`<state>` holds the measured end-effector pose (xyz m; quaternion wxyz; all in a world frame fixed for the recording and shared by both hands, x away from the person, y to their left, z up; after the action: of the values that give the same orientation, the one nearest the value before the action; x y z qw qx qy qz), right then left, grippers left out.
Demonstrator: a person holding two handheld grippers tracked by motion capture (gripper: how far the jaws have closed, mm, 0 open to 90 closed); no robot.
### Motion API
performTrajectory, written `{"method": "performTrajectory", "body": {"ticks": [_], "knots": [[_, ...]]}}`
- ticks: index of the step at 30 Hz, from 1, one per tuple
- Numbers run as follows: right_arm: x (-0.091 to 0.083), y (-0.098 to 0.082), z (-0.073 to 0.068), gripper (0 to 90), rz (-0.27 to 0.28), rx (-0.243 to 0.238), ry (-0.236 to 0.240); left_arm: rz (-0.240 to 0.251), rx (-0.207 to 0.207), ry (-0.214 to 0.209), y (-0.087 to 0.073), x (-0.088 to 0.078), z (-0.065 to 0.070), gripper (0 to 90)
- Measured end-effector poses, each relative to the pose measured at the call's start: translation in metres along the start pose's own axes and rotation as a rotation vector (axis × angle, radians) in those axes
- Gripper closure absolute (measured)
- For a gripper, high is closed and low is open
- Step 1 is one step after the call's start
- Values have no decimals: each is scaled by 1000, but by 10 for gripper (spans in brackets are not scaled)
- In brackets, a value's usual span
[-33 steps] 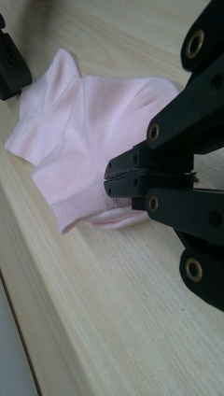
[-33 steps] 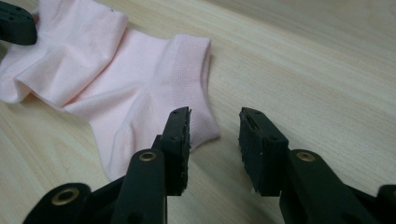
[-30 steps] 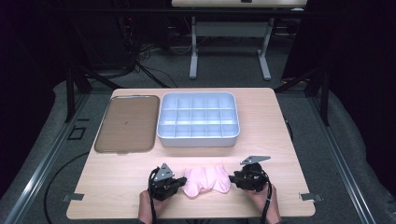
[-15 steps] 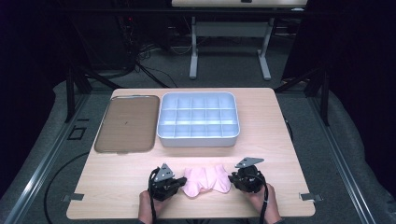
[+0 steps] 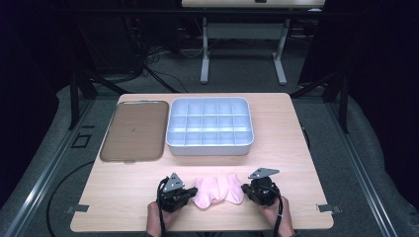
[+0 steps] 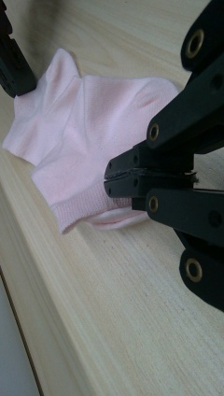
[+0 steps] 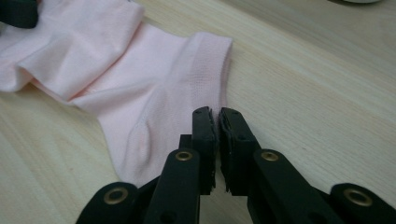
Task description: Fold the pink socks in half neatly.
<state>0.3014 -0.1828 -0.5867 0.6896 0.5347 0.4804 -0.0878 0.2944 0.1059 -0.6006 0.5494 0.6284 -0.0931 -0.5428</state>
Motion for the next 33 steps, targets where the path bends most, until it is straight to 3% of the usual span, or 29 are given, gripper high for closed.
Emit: {"method": "performTrajectory", "body": {"ticks": [3,11,22,33], "knots": [[-1,2,-3,850,3,-17,2,3,-3,-2,0,0,0,891],[-14,12,-5,850,57,-3,18,1,-8,-8,0,0,-1,891],[-30,33,-12,850,87,-46,36,1,-9,-10,0,0,-1,890],[-37,57,-28,849,110,-95,102,3,-13,-12,0,0,-2,890]]}}
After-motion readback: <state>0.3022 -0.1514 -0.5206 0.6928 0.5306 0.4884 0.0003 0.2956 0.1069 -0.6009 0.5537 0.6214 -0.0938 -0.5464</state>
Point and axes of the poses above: each handheld gripper's, and its own axes: x roughly forward along the jaws, y roughly out of its top, z roughly to its right, the point moved 2 cm from there along x, roughly forward along the jaws, and after that the axes turned 4 degrees about -y, right-handed, at the moved point
